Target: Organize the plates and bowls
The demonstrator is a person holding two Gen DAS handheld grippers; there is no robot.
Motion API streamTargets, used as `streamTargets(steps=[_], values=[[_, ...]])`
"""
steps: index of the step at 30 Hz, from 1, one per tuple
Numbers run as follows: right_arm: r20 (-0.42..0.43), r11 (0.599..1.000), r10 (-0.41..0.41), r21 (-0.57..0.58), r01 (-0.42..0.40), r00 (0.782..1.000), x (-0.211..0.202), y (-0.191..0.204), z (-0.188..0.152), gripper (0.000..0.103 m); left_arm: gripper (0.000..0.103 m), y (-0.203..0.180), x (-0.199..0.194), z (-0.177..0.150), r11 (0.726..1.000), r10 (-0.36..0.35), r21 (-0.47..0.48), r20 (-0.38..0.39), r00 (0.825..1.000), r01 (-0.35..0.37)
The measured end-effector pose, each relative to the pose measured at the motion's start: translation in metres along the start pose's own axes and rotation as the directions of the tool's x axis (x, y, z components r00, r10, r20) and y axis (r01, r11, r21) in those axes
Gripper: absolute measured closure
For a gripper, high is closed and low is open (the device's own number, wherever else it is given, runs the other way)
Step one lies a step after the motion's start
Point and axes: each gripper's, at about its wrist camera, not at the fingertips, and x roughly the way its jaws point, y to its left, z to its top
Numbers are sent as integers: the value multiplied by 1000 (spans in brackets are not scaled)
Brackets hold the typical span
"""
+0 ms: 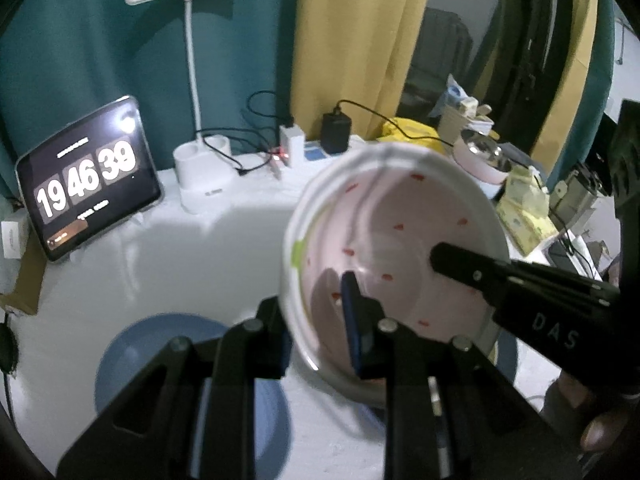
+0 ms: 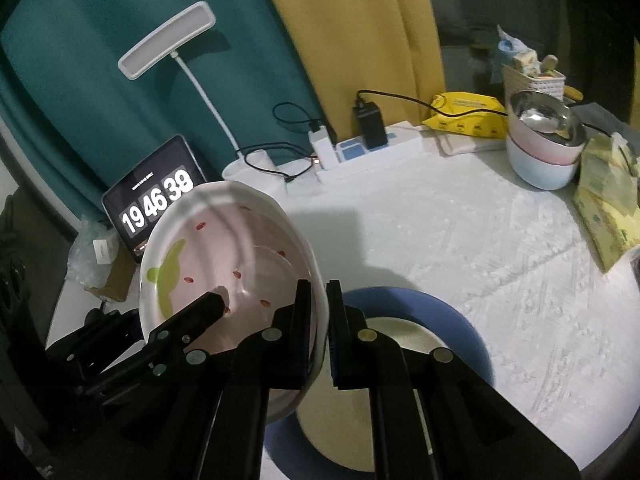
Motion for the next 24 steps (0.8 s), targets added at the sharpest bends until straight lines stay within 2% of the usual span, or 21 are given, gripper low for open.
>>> streamTargets(steps=[11,24], values=[[-18,999,-30,24,30,999,-9,-36,-21,95,81,-35,15,-20,999,-26,19,-45,999,27],[-65,998,-64,25,66,996,-2,-60,-48,95,81,-57,35,-47,999,-35,34,-115,993,39]])
